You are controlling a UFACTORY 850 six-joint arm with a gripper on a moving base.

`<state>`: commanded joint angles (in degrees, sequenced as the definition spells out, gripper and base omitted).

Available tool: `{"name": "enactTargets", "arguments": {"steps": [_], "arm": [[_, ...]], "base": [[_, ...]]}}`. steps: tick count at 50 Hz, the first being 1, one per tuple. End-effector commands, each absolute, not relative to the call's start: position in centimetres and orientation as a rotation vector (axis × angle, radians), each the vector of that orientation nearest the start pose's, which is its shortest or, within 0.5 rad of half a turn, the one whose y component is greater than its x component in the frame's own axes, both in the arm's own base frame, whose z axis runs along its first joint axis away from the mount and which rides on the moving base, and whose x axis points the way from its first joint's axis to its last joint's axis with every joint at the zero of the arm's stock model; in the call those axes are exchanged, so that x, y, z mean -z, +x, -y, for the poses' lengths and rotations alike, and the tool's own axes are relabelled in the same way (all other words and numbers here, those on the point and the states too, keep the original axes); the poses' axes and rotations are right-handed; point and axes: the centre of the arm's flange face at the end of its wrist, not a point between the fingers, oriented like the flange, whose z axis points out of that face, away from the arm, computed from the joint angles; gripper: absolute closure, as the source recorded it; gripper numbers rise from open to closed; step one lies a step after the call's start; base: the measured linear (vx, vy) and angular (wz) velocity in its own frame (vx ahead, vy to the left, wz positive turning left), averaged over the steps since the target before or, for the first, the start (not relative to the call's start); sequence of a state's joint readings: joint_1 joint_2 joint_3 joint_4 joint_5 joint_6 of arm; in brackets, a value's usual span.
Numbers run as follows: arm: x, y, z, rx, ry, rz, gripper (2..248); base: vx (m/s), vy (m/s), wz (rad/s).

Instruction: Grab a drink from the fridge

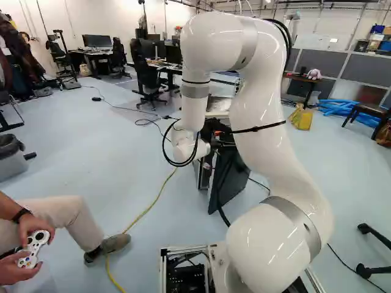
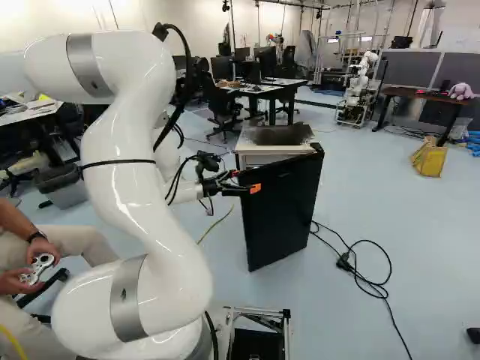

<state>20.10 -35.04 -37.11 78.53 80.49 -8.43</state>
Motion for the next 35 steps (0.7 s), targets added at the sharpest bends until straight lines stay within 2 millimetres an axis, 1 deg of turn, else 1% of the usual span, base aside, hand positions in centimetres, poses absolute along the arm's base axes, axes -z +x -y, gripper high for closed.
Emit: {"name": "enactTargets", "arguments": {"steps": [35], "arm": [[-25.3, 37.3, -0.6, -1.296, 1.666, 0.92, 3]], "base": [[0.003, -0.002, -0.005]]}}
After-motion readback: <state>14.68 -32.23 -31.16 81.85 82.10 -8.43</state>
